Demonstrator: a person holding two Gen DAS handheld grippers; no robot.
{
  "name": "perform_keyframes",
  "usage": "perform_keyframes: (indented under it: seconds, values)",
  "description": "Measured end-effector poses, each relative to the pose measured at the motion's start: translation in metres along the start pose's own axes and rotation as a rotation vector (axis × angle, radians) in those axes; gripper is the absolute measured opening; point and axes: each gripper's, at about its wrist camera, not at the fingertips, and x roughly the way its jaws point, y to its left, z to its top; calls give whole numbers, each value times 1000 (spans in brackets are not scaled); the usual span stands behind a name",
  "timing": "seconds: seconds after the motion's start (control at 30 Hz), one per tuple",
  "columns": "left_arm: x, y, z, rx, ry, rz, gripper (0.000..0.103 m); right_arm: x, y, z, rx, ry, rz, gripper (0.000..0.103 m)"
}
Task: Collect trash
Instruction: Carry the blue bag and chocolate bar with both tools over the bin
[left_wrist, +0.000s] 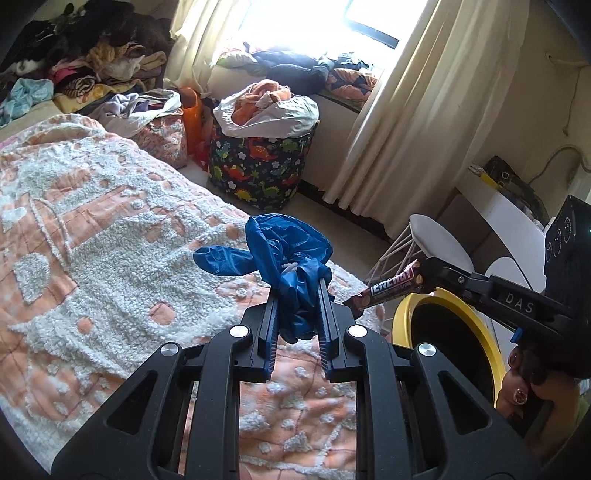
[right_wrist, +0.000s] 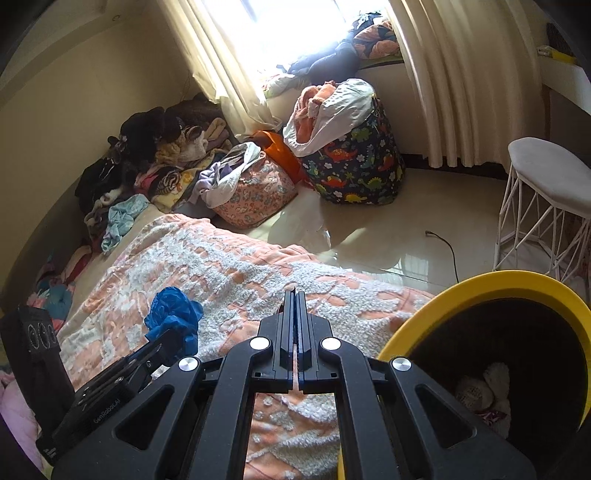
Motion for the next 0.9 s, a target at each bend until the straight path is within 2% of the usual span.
perform_keyframes:
  seconds: [0.4, 0.9]
  values:
    - [-11, -44, -2, 68, 0, -65, 13, -57, -37, -11, 44, -62, -44, 1]
    - [-10, -98, -15, 182, 23, -120, 13, -94, -76, -23, 113, -97, -98, 1]
